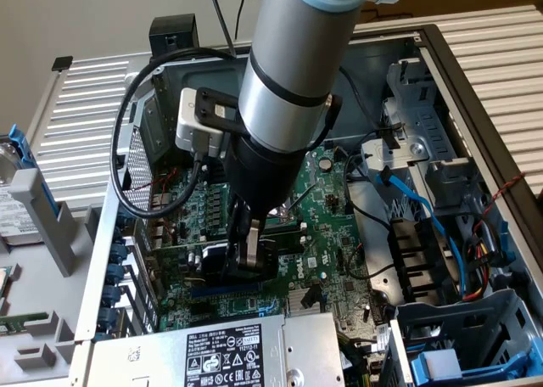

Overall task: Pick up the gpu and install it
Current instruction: 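Insert the gpu into the slot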

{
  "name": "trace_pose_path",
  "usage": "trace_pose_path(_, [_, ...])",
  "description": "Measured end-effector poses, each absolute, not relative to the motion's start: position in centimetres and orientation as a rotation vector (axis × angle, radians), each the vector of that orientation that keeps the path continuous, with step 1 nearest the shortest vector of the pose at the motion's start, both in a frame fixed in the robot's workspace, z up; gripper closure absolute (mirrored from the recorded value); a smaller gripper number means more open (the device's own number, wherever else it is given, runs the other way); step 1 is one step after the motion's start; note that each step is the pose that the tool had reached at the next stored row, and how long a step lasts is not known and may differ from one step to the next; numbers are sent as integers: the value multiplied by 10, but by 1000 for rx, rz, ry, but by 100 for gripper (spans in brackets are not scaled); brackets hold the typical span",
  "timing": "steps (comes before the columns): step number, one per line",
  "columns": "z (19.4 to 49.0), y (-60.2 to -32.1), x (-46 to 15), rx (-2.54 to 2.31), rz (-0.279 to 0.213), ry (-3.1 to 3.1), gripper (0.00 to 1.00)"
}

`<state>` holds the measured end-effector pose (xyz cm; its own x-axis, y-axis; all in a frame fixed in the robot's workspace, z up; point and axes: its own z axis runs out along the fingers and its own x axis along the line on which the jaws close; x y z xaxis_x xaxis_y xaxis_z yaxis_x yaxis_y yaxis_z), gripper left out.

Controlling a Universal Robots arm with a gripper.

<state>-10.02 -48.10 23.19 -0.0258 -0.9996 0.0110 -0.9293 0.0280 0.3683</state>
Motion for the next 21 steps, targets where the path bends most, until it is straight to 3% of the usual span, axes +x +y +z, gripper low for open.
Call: trace_pose_path(21, [233, -480, -100, 2008, -372, -2014, 71])
